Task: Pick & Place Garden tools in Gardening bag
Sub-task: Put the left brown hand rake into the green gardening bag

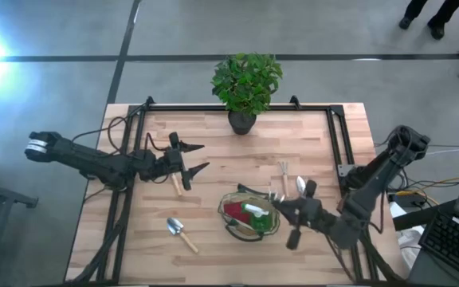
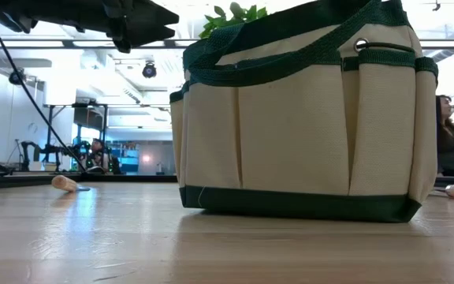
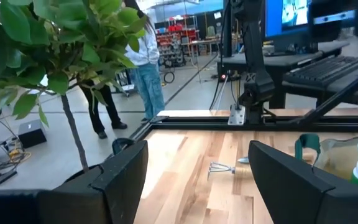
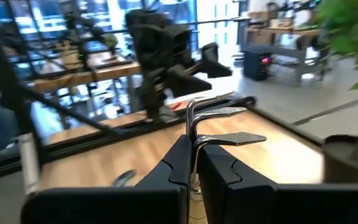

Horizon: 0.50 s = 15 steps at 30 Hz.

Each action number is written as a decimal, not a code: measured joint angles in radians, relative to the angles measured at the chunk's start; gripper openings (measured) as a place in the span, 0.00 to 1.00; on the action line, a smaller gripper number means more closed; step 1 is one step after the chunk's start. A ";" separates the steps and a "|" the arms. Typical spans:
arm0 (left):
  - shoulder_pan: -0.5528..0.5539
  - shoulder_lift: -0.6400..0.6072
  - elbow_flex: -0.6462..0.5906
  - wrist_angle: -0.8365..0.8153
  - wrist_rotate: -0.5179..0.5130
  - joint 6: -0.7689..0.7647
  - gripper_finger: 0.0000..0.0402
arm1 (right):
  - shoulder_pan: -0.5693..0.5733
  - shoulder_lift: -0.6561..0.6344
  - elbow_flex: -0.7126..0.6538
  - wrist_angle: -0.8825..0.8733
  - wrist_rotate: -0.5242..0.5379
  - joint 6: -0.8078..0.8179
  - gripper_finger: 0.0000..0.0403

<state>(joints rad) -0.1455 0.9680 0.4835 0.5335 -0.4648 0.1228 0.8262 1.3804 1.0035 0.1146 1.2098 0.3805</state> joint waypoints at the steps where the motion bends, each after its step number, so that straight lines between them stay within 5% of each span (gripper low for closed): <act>1: 0.000 -0.001 0.000 -0.002 0.000 0.002 0.70 | 0.020 0.000 0.000 0.000 -0.001 0.009 0.02; 15: 0.002 -0.002 0.000 -0.002 0.000 0.028 0.70 | 0.188 0.044 0.000 -0.007 0.006 0.134 0.02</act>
<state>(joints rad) -0.1433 0.9657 0.4835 0.5316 -0.4649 0.1513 1.0141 1.4244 1.0031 0.1078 1.2156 0.5143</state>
